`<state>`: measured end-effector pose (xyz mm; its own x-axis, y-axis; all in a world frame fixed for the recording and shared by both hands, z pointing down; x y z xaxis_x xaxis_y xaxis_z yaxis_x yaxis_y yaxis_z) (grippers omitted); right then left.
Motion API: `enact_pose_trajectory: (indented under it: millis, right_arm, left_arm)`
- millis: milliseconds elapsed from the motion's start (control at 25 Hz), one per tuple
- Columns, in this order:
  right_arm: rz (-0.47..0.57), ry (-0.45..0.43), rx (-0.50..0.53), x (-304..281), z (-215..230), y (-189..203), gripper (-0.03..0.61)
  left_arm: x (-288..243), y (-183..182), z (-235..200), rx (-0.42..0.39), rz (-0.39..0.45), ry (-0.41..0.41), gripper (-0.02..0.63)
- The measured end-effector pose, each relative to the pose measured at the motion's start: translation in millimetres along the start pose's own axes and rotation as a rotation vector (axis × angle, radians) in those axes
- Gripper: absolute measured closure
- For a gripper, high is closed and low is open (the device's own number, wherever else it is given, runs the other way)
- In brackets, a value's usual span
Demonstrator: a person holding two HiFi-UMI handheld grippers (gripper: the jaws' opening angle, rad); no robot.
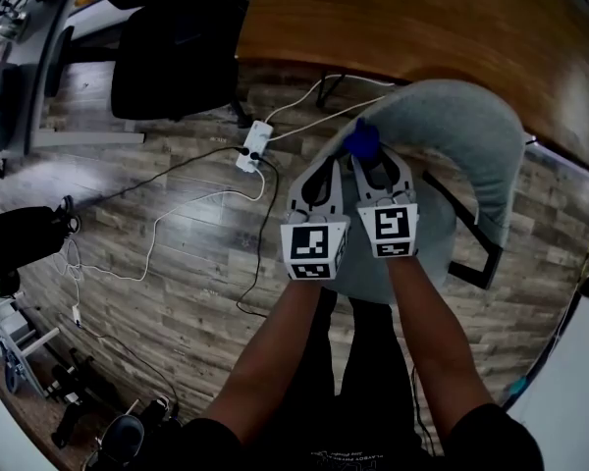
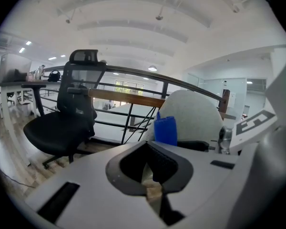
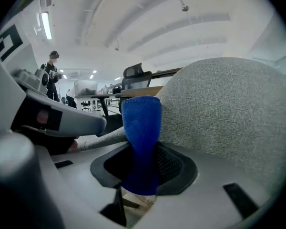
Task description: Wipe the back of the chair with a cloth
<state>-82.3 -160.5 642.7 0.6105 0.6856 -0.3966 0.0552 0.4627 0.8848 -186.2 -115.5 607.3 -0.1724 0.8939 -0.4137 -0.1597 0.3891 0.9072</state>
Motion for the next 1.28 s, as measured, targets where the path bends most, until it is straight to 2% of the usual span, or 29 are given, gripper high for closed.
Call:
enact_pose_trajectory:
  millis: [120, 240, 560, 800, 1280]
  right_arm:
    - [0.009, -0.003, 0.032, -2, 9, -1, 0.443]
    - [0.021, -0.001, 0.042, -5, 15, 0, 0.443]
    - [0.052, 0.071, -0.016, -4, 43, 3, 0.443]
    - [0.066, 0.090, -0.017, -1, 59, 5, 0.443]
    - [0.101, 0.210, -0.091, 19, 99, 9, 0.443]
  left_arm:
    - [-4, -2, 2, 0.024, -0.001, 0.001, 0.611]
    - [-10, -3, 7, 0.011, 0.000, 0.016, 0.611]
    - [-28, -1, 25, -0.025, -0.009, 0.071, 0.611]
    - [-42, -5, 38, -0.038, 0.001, 0.119, 0.611]
    - [-76, -6, 67, -0.107, -0.010, 0.203, 0.611]
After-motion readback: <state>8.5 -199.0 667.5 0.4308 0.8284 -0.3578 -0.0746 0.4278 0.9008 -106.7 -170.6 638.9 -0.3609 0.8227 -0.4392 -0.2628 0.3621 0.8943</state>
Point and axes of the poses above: the fingertips, and each gripper's own axes: x backward along the fingers, z to its right, y out of its underside, the point moved 7 cm from there along x, backward along the fingers, and after that the axes turned 15 degrees about -x, right-handed, at the moved point
